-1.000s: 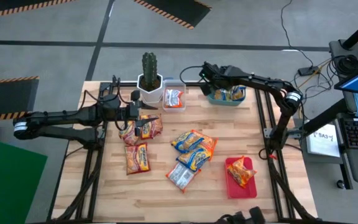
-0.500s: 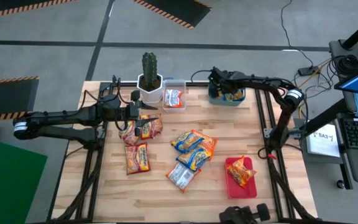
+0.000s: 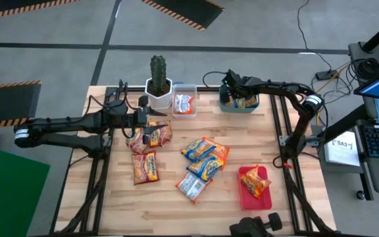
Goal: Sort Maruchan noodles
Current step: Put the blue noodle pack into the green bin, then put the orange noodle pack into the transparent bin
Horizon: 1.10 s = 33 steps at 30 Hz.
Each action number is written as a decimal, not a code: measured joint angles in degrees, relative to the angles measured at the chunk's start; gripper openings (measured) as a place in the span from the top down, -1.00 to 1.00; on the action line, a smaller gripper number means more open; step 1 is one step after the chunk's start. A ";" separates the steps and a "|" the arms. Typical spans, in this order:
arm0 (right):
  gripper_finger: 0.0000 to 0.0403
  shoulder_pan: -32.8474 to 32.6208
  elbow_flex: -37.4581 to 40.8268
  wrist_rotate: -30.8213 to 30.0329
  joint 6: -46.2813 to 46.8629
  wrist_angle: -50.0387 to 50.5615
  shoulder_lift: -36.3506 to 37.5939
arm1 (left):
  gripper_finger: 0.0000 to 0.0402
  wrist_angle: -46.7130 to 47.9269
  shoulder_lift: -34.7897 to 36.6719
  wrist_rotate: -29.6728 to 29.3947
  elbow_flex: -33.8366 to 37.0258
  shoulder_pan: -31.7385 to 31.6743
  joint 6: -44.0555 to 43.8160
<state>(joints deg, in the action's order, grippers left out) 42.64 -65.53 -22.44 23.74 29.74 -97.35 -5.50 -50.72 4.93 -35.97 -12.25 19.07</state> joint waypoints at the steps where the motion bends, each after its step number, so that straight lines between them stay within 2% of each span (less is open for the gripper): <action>1: 0.96 0.01 -0.59 -0.05 -0.36 0.02 0.07 | 0.18 0.00 0.00 0.00 0.00 -0.01 0.00; 7: 0.96 -0.38 -3.79 1.35 1.20 3.74 0.20 | 0.18 0.00 0.00 0.00 0.00 -0.01 -0.02; 12: 0.96 -0.91 -3.41 9.68 4.39 4.17 -0.34 | 0.18 -0.02 0.00 0.00 0.00 0.00 -0.02; 19: 0.96 -2.17 -1.91 6.14 4.20 4.72 -0.65 | 0.18 -0.02 0.00 0.00 0.00 -0.01 -0.23; 24: 0.96 -3.40 -4.47 5.69 2.65 5.72 5.70 | 0.18 -0.02 0.00 0.00 0.00 -0.02 -0.52; 27: 0.96 -3.26 -6.60 1.71 2.59 9.16 10.49 | 0.18 -0.02 0.00 0.00 0.00 0.00 -0.52; 29: 0.96 -3.15 -7.24 1.15 2.53 9.43 13.96 | 0.18 -0.02 0.00 0.00 0.00 -0.01 -0.56; 33: 0.96 -6.65 -5.97 8.40 2.43 7.26 19.75 | 0.18 -0.02 0.00 0.00 0.00 -0.02 -1.13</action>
<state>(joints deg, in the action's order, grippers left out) 35.99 -71.50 -14.04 26.17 37.00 -77.60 -5.52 -50.72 4.93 -35.97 -12.27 17.94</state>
